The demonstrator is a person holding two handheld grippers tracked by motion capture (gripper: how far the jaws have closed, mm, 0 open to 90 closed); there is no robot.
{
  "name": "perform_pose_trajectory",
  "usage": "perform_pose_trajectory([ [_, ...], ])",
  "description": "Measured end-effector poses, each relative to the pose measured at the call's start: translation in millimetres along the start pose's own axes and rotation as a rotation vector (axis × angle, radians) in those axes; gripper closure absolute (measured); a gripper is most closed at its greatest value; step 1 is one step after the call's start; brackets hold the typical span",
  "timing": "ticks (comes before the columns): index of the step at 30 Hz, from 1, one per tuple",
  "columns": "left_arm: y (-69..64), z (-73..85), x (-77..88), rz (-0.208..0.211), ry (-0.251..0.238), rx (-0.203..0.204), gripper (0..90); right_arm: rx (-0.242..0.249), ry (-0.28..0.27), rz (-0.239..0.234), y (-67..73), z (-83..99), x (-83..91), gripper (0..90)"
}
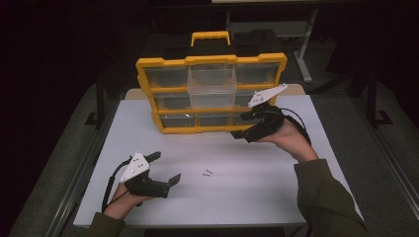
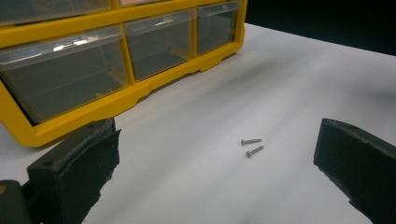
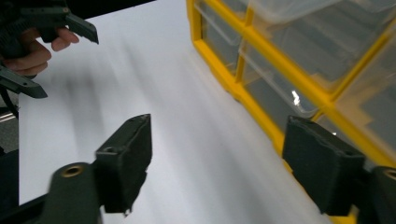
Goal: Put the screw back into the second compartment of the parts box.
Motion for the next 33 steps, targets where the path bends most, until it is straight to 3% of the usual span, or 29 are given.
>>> perform_pose_trajectory([
  [4,1.2,1.1,-1.2,-0.004,0.005,-0.003,0.0,-0.008,0.005,0.002,5.6,9.2,-12.8,14.6],
  [14,3.5,1.6,0.9,-0.015,0.007,-0.015,0.0,-0.024,-0.006,0.006,16.2,22.6,-32.3,13.0],
  [16,2.5,2.7,0.8,-0.016,0.005,0.001,0.0,-0.024,-0.006,0.012,17.2,24.5,-34.6,13.0],
  [29,2.7,3.8,0.5,-0.017,0.001,0.001,0.0,-0.036,-0.010,-0.026,31.3,33.0,-59.0,13.5],
  [33,0.5,3.9,-0.3,-0.010,0.005,-0.002,0.0,-0.028,0.011,-0.038,36.7,36.8,-67.5,13.5],
])
Point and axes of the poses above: each handheld gripper's, and its own axes: x roughly backward along the jaws, z roughly out of its underside, y roughly to its left, the point moved 8 cm from there along -x, roughly forward along the jaws, and after that the axes turned 6 degrees about x, right-handed, at the moved point
